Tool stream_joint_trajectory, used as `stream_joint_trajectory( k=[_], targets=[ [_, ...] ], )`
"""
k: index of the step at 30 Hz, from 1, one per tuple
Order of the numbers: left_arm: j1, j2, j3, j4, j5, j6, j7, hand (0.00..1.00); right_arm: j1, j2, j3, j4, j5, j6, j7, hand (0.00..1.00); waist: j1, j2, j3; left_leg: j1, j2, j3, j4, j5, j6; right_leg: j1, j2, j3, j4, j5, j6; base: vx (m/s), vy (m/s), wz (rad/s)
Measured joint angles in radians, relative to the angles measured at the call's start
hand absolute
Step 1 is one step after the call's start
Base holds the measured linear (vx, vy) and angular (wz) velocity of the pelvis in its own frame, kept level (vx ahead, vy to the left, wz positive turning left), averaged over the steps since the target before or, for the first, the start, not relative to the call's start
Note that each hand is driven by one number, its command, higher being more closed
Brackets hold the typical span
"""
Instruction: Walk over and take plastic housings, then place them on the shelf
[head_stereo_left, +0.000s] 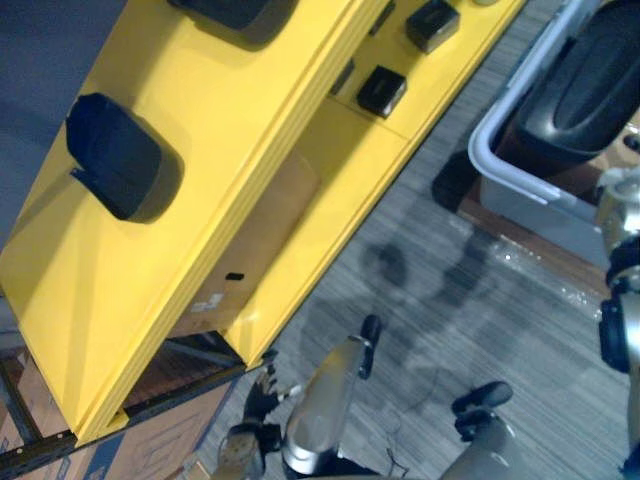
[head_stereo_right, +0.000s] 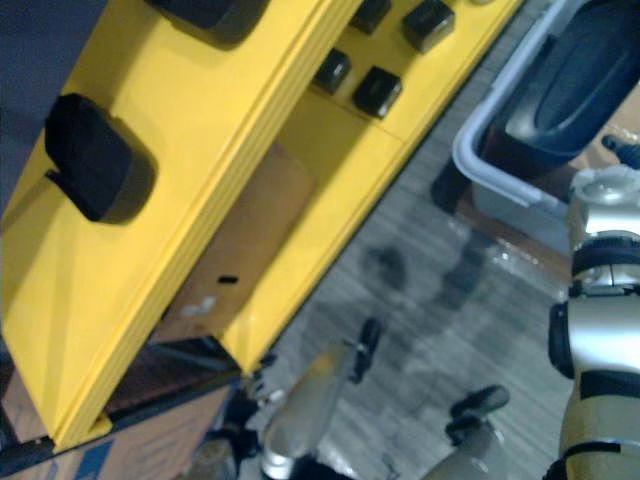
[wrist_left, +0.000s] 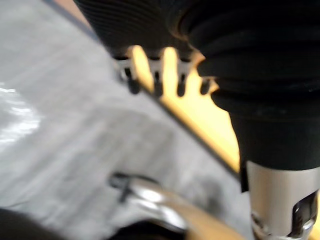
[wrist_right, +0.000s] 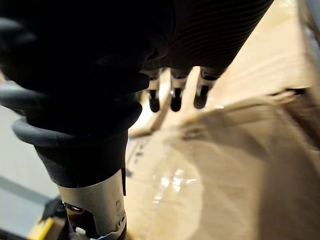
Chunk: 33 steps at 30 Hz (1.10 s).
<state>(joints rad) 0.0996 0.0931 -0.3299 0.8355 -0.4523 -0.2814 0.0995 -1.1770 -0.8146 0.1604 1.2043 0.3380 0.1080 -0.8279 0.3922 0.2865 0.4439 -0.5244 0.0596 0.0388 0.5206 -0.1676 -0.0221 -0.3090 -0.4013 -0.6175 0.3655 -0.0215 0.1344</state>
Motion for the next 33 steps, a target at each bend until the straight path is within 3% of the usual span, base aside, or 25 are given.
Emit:
stream_joint_trajectory(
  k=[8,15,19,23,27,33],
  targets=[
    [0.014,0.000,-0.005,-0.009,-0.010,0.001,-0.005,0.00,-0.101,-0.005,0.041,0.009,-0.051,-0.026,-0.179,0.00,0.004,-0.003,0.002,0.053,-0.001,0.001,-0.007,0.000,0.000,0.055,0.000,-0.012,-0.010,-0.005,-0.002,-0.01,0.003,0.01],
    [0.021,0.001,-0.005,-0.011,-0.010,0.003,-0.017,0.00,-0.145,-0.013,0.094,-0.022,-0.165,-0.066,-0.240,0.00,0.003,-0.004,0.003,0.081,-0.001,0.004,-0.025,0.001,-0.002,0.066,-0.007,-0.008,0.005,-0.014,0.001,-0.05,-0.008,-0.01],
    [0.021,0.002,-0.005,-0.011,-0.012,0.014,-0.035,0.00,-0.159,-0.012,0.116,-0.043,-0.165,-0.069,-0.196,0.00,0.003,-0.004,0.003,0.088,-0.004,0.004,-0.040,0.008,-0.008,0.064,-0.013,-0.008,0.014,-0.018,0.000,0.00,0.000,0.00],
    [0.021,0.002,-0.004,-0.011,-0.013,0.023,-0.042,0.00,-0.141,-0.004,0.117,-0.045,-0.119,-0.050,-0.086,0.00,0.005,-0.004,0.003,0.088,-0.006,0.004,-0.046,0.010,-0.010,0.058,-0.019,-0.009,0.028,-0.026,-0.003,0.00,0.000,0.00],
    [0.021,0.002,-0.007,-0.005,-0.014,0.022,-0.045,0.00,-0.088,0.021,0.090,-0.006,-0.075,0.004,-0.027,0.00,0.009,-0.004,0.003,0.086,-0.010,0.004,-0.060,0.016,-0.011,0.050,-0.021,-0.011,0.031,-0.027,-0.004,0.00,0.000,0.00],
    [0.021,-0.001,-0.009,0.012,-0.013,0.020,-0.064,0.00,-0.041,0.030,0.037,0.030,-0.069,0.073,-0.026,0.00,0.013,-0.002,0.002,0.071,-0.018,0.002,-0.060,0.016,-0.011,0.038,-0.029,-0.015,0.027,-0.032,-0.001,-0.01,0.009,0.02]
  ],
)
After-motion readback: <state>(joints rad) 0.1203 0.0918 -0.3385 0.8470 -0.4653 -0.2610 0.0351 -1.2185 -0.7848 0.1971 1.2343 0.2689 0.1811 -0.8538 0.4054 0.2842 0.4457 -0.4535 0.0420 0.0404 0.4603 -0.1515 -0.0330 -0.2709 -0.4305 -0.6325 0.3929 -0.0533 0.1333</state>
